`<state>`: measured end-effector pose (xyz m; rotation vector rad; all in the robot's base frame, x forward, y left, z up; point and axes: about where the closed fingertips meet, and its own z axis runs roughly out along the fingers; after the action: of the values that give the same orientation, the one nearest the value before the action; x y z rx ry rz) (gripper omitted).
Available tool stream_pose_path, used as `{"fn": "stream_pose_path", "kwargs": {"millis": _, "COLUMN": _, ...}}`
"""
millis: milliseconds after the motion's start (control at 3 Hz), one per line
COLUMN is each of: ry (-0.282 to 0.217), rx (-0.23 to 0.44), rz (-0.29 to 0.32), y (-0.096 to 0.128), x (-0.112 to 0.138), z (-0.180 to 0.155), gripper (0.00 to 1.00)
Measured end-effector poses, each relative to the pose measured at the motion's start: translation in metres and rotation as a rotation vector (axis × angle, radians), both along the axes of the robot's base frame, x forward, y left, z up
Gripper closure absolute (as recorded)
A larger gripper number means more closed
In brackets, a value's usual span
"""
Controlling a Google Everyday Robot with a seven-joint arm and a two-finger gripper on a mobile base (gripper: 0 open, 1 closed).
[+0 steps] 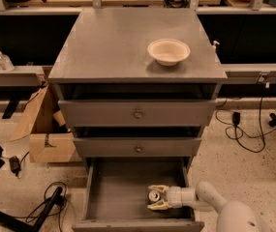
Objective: Pick green can from bottom drawer and place on counter
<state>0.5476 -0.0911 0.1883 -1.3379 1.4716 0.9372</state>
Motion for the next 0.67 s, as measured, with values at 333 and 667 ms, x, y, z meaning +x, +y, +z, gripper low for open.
{"fn": "stream_pose_path", "kwargs": {"millis": 333, "ry": -0.004, "rx": 0.002, "rz": 0.035, "y": 0.010, "x": -0.007, "z": -0.002, "gripper": 0.65}}
{"fn": "stream_pose_path", "kwargs": {"millis": 667, "ry": -0.017, "rx": -0.001, "rz": 0.066, "y": 0.021, "x": -0.012, "z": 0.001, "gripper": 0.88}}
